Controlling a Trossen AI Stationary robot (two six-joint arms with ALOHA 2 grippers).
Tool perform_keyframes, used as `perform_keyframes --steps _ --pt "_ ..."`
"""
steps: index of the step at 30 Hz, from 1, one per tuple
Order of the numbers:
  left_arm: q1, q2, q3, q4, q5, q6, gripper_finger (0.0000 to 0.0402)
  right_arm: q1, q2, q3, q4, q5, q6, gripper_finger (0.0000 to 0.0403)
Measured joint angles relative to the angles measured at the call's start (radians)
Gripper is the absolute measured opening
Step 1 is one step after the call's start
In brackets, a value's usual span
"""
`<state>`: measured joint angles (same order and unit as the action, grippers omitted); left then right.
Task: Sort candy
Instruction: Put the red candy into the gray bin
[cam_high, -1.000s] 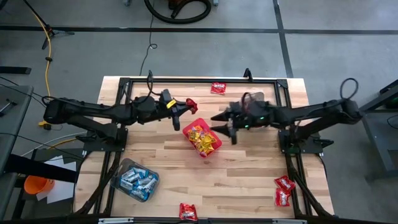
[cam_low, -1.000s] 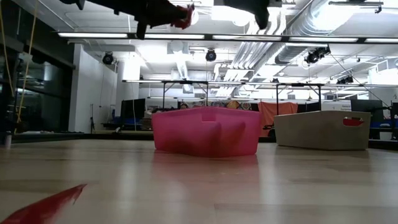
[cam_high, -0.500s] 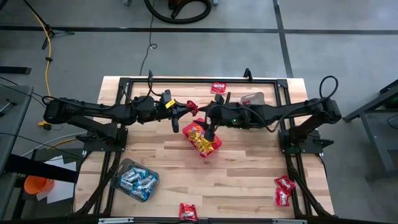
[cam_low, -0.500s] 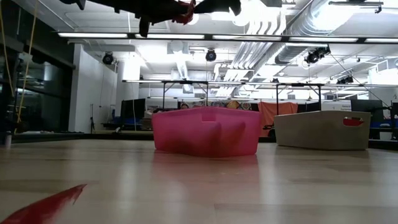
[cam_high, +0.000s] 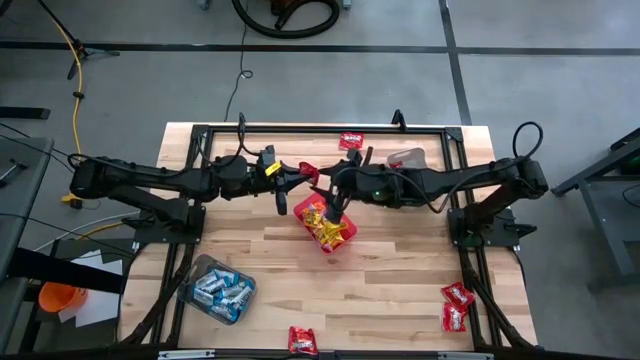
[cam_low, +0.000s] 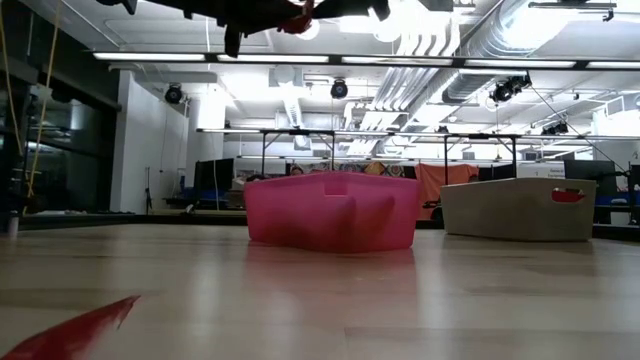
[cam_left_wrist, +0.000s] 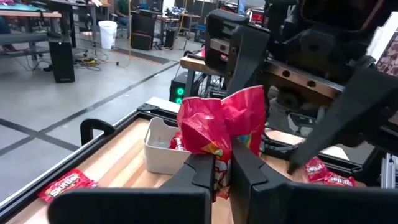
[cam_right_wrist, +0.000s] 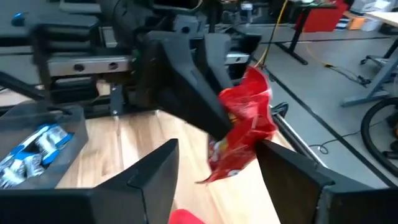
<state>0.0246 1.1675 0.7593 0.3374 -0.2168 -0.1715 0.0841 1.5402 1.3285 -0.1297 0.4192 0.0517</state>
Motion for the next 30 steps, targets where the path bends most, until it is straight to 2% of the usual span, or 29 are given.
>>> perform_keyframes --steps 4,11,14,17,22,23,27,30 --pt "-0.001 0.0 0.0 0.006 0.002 0.0 0.0005 -0.001 0.0 0.0 0.015 0.014 0.0 0.0188" --pt "-0.001 0.0 0.0 0.005 0.008 0.0 0.0005 -0.004 0.0 0.0 0.02 -0.007 0.0 0.0175" --pt "-0.001 0.0 0.0 0.005 0.01 0.0 0.0005 -0.004 0.0 0.0 0.019 -0.008 0.0 0.0157" --pt "-0.002 0.0 0.0 0.003 0.013 0.0 0.0005 -0.005 0.0 0.0 0.015 -0.004 0.0 0.0118" --pt "-0.002 0.001 0.0 0.003 0.012 -0.008 0.0005 -0.005 0.0 0.0 0.014 -0.002 0.0 0.0021" --pt "-0.002 0.001 0.0 0.003 0.012 -0.008 0.0005 -0.005 0.0 0.0 0.014 -0.001 0.0 0.0011" --pt "-0.002 0.002 0.0 0.004 0.01 -0.008 0.0023 -0.005 0.0 0.0 0.015 -0.005 0.0 0.0018" --pt "-0.002 -0.005 0.0 -0.005 0.01 -0.005 0.0055 -0.005 0.0 0.0 0.003 -0.008 -0.001 0.0006"
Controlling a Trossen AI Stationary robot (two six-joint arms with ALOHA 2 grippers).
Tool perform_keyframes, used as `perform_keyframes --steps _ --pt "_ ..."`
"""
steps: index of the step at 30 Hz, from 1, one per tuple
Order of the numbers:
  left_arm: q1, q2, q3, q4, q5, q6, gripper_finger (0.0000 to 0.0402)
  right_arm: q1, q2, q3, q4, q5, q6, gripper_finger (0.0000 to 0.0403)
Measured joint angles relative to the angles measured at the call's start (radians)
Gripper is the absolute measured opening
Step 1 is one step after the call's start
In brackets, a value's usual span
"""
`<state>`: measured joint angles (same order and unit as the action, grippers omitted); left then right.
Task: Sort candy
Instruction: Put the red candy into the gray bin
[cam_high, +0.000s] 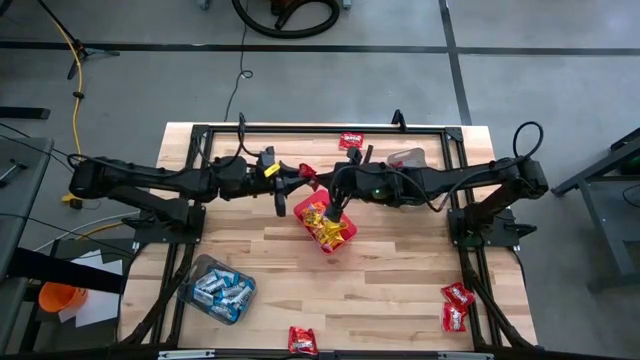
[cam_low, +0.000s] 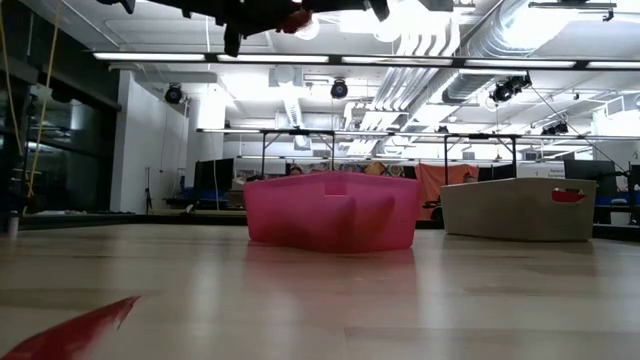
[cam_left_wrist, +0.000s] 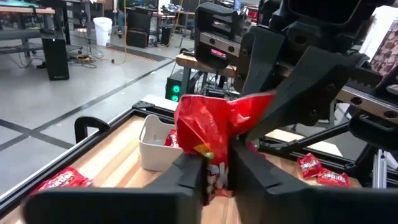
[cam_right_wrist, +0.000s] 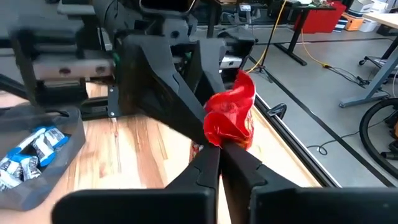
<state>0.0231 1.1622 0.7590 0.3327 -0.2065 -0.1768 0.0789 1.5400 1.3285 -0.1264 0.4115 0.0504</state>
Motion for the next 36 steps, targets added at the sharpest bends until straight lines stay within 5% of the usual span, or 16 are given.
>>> perform_keyframes --steps 9,17,28,36 --pt "0.029 -0.173 0.0 -0.243 -0.02 -0.004 0.0167 -0.026 -0.073 0.0 -0.219 0.091 0.011 0.0001" --pt "0.035 -0.349 0.0 -0.621 -0.065 -0.132 0.0199 -0.095 -0.16 -0.006 -0.73 0.138 0.158 0.0" --pt "0.012 -0.372 0.0 -0.694 -0.1 -0.223 0.02 -0.143 -0.496 -0.52 -0.791 0.15 0.601 0.0" --pt "0.007 -0.362 -0.001 -0.688 -0.121 -0.241 0.02 -0.21 -0.628 -0.625 -0.811 0.095 0.782 0.0"
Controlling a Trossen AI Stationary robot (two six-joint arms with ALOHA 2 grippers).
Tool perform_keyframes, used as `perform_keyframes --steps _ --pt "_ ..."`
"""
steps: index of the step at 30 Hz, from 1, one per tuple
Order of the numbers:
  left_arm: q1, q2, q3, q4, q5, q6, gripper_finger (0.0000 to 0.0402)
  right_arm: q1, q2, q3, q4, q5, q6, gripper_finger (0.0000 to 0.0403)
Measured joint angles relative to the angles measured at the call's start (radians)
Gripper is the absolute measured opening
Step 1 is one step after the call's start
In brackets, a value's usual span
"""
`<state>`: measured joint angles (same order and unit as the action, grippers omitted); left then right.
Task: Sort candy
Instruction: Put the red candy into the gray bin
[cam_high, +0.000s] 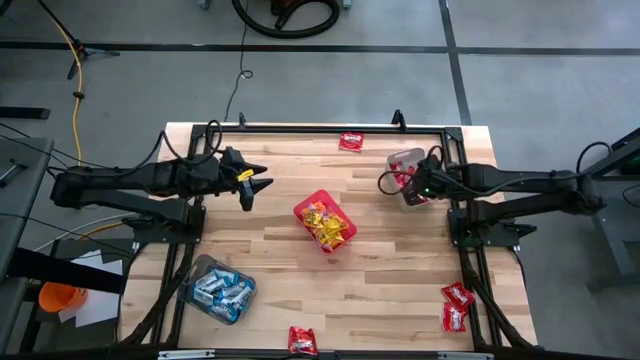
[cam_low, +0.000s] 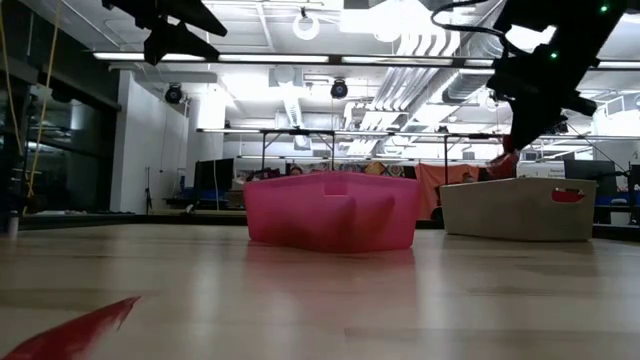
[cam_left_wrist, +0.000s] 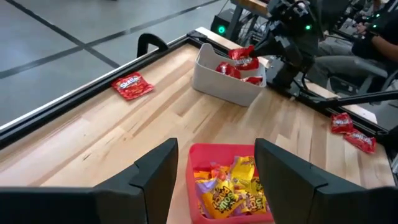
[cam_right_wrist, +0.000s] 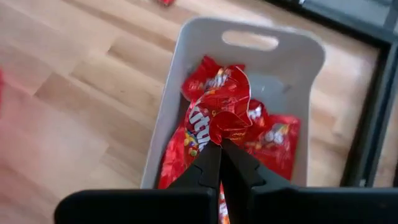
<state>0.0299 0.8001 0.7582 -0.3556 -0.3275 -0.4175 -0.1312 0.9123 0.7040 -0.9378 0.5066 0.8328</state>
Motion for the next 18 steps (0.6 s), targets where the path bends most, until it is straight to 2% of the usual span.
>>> perform_keyframes --steps 3,6,14,18 --pt "0.0 0.006 0.0 0.001 -0.003 -0.001 0.02 -0.031 0.002 0.0 0.0 -0.107 -0.043 0.0002" --pt "0.0 0.011 0.0 0.004 -0.003 -0.016 0.02 -0.054 0.005 0.001 -0.007 -0.174 -0.053 0.0025" --pt "0.0 0.019 0.0 -0.024 -0.002 -0.026 0.02 -0.072 0.003 0.001 -0.068 -0.186 -0.085 0.0166" --pt "0.0 0.019 0.0 -0.024 0.002 -0.026 0.02 -0.072 0.002 0.015 -0.066 -0.242 -0.1 0.0208"
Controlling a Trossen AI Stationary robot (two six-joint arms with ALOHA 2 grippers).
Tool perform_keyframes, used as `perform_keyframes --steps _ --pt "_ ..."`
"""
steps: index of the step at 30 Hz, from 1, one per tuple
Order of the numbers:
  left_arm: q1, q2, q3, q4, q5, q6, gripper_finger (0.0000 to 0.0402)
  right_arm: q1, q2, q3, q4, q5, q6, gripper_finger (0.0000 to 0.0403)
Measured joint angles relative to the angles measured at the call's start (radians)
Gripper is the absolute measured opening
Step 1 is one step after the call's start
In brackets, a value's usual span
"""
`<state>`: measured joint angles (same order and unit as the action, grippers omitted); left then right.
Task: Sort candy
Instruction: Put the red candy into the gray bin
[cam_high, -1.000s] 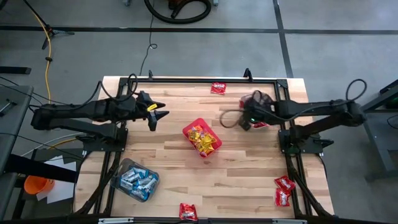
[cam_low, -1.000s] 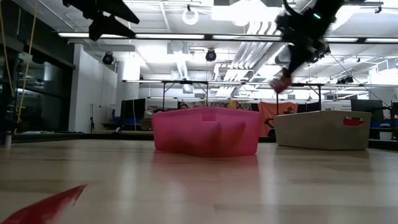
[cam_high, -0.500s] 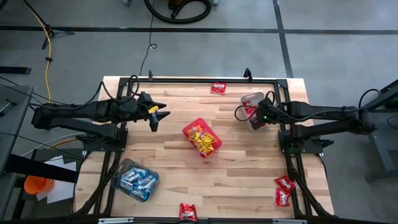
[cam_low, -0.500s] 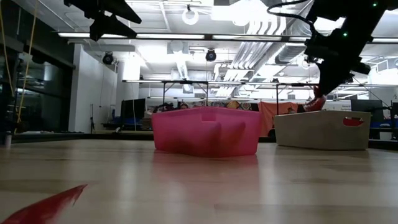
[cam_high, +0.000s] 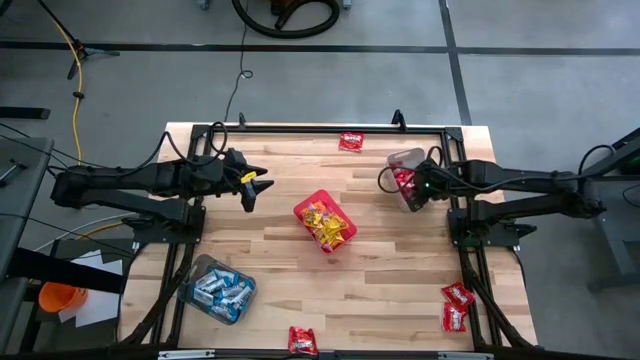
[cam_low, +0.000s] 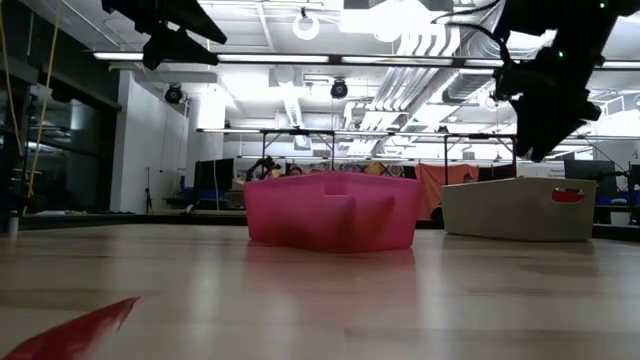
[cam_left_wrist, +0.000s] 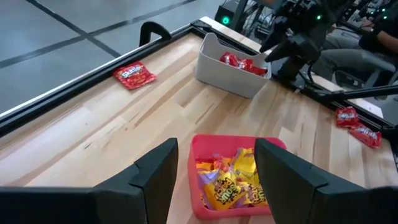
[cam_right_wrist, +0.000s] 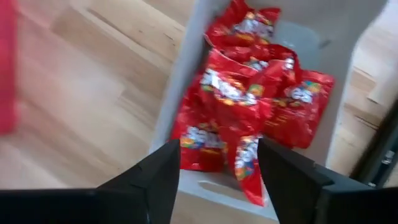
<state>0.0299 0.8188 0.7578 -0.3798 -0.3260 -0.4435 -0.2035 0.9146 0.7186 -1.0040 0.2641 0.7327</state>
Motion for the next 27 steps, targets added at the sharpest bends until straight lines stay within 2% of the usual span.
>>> perform_keyframes --steps 4,9,15,18,22,27 --pt "0.0 0.0 0.0 -0.004 0.0 0.003 0.02 0.0 0.0 0.071 0.001 -0.03 -0.028 0.0221" --pt "0.0 0.0 0.0 -0.032 0.001 0.026 0.02 0.0 0.0 0.229 0.031 -0.03 -0.126 0.0222" --pt "0.0 0.0 0.0 -0.054 0.001 0.026 0.02 0.001 0.001 0.391 0.103 -0.046 -0.153 0.0222" --pt "0.0 0.0 0.0 -0.054 0.001 0.026 0.02 0.001 0.001 0.415 0.123 -0.133 -0.091 0.0222" --pt "0.0 0.0 0.0 -0.054 0.001 -0.008 0.02 0.052 0.016 0.389 0.097 -0.316 0.079 0.0222" --pt "0.0 0.0 0.0 -0.062 0.002 -0.069 0.02 0.285 0.069 0.279 0.107 -0.445 0.339 0.0222"
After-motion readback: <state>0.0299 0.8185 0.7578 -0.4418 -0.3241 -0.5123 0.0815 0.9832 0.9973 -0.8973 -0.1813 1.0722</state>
